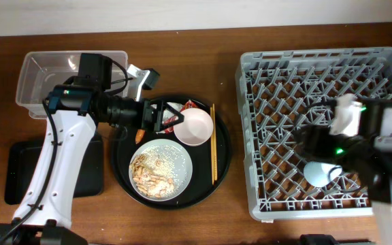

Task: Sort waste into correct bins and load items into the dishwasher rack
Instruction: 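Grasp the pink bowl with the right gripper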

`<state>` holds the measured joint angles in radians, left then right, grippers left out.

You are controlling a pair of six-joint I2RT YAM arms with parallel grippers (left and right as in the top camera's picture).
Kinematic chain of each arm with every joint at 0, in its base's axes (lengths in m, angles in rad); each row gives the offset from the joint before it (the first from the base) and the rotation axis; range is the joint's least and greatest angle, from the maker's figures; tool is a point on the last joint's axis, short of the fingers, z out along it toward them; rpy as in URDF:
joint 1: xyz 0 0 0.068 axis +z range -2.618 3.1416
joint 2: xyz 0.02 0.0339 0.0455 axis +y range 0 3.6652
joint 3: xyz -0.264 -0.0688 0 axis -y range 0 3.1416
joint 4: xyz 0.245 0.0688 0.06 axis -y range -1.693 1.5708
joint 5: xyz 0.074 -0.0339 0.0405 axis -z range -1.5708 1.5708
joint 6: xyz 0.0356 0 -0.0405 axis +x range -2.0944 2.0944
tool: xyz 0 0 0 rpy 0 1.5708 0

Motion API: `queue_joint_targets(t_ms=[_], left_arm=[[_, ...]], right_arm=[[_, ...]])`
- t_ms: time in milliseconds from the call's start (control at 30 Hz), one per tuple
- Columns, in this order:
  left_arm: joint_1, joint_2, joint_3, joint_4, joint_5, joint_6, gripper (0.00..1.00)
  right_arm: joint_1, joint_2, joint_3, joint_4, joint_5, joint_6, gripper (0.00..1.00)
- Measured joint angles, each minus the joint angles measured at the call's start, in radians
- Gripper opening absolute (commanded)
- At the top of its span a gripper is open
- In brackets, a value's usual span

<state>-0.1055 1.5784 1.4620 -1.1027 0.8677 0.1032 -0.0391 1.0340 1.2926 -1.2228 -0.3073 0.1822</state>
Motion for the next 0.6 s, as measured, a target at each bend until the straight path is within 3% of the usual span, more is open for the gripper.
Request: queue_joint_targets(t_ms=[167,333,467,600], left_arm=[[0.002,-0.018,0.052,-0.016,-0.224,-0.101,0.99],[-0.008,-0.139,0.163,-0.09,-0.589,-0.199,0.99],[-0.011,-0.251,0.187,-0.118,-0.756,-0.225,0.99],[-0.011,-0.277,0.188,-0.17,-0.845,-0.23,0.99]], right_arm=[[0.267,0.043,0.0,0.102,-0.021,0.027,0.56],[0.512,0.256,0.0,0.272,0.103,0.147,0.51],[0.584,0.482,-0.001,0.393,0.299,0.289,0.5],[0.584,0.671,-0.001,0.513,0.346,0.353,0.47]])
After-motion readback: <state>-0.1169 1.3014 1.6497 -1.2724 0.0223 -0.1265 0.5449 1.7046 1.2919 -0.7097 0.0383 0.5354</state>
